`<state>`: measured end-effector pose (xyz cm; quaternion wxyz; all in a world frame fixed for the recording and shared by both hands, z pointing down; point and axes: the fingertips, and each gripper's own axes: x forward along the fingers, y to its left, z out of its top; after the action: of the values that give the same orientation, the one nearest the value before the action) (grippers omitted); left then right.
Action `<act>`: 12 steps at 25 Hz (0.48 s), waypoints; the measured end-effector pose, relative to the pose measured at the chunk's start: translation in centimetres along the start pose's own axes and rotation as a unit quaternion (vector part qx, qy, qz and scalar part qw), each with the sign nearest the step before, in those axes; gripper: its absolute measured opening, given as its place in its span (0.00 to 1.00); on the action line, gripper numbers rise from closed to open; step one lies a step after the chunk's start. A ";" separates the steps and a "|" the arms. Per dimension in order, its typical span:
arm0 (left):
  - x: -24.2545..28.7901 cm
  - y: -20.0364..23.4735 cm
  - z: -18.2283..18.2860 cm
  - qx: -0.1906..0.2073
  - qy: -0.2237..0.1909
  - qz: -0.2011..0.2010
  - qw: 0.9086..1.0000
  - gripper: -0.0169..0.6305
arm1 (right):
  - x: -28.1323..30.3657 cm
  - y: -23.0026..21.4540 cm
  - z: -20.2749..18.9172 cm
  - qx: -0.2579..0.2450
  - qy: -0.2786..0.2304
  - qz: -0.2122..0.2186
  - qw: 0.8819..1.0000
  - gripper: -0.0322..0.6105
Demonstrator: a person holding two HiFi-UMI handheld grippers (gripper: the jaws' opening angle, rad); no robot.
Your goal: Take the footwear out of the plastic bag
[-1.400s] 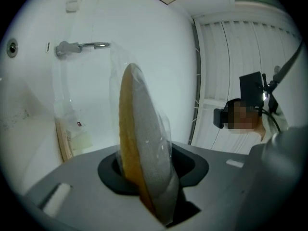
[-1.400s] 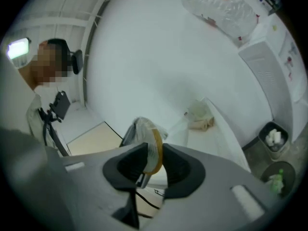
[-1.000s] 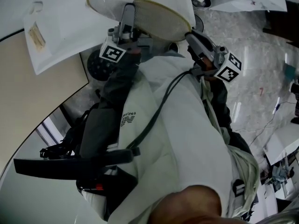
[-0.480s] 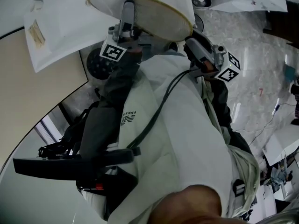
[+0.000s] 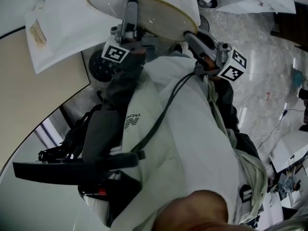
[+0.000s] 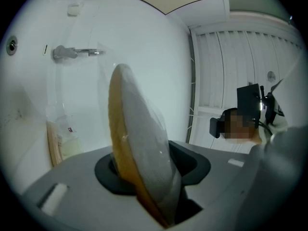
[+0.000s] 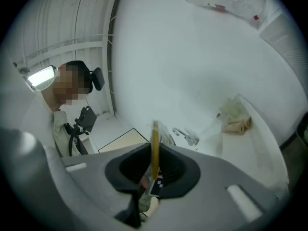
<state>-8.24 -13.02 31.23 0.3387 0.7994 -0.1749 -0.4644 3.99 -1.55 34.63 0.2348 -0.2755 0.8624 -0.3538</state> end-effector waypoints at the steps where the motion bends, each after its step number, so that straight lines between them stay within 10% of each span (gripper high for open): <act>1: -0.1 0.0 0.1 0.003 0.000 0.000 1.000 0.30 | -0.1 0.3 0.3 0.003 -0.004 0.008 1.000 0.13; 12: 0.0 -1.8 -0.2 -0.004 0.007 -0.051 0.999 0.40 | -2.4 1.2 3.2 0.033 -0.052 0.039 0.997 0.12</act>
<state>-8.13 -11.68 30.00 0.3192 0.8092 -0.1298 -0.4758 7.26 -0.83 32.19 0.3018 -0.2515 0.8470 -0.3582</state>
